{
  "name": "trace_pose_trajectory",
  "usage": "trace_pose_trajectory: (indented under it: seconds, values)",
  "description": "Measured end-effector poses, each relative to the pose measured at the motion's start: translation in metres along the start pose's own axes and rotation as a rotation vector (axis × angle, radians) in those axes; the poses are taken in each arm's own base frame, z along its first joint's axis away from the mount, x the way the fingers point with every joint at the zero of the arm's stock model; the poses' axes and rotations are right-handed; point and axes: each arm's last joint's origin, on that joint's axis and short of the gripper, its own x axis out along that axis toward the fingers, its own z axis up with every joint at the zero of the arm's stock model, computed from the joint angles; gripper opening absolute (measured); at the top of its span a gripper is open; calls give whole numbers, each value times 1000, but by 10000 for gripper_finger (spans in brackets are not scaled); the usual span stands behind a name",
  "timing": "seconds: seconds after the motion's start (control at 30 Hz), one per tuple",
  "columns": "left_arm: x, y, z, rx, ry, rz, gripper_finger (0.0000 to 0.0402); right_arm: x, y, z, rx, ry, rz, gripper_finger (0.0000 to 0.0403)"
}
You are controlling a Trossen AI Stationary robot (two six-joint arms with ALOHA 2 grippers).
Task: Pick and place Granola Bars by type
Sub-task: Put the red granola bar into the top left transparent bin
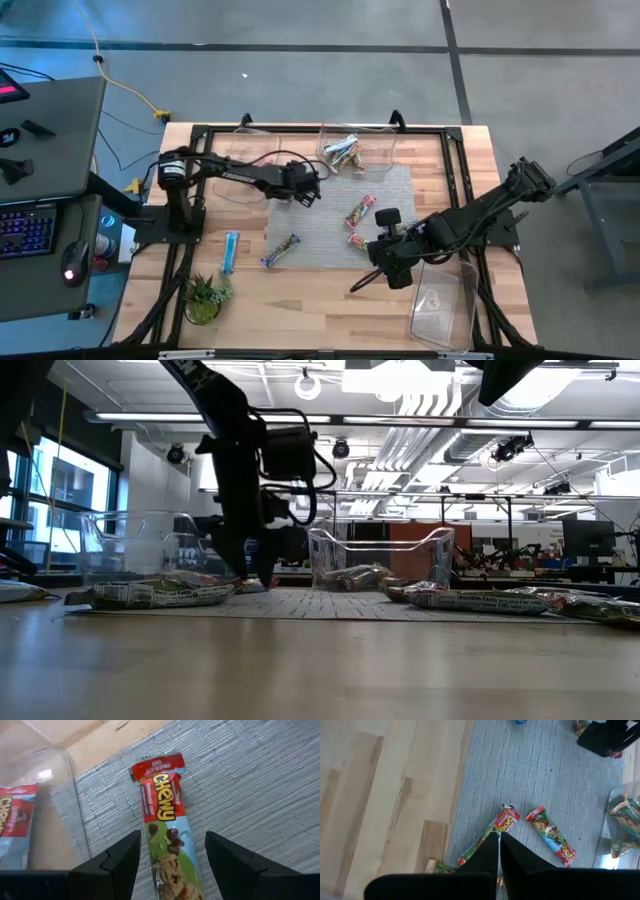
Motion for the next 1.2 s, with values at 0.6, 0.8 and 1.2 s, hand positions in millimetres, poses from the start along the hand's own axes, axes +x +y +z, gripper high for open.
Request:
trace_pose_trajectory:
  seconds: [0.6,0.8,1.2]
  values:
    - [3,-8,6,40,36,-3,72,0,0,0,-27,0,-1,3]
    - [-34,-11,34,144,93,53,51,0,0,0,-27,1,-1,3]
    - [-150,36,92,306,-40,367,51,0,0,0,4,3,-1,2]
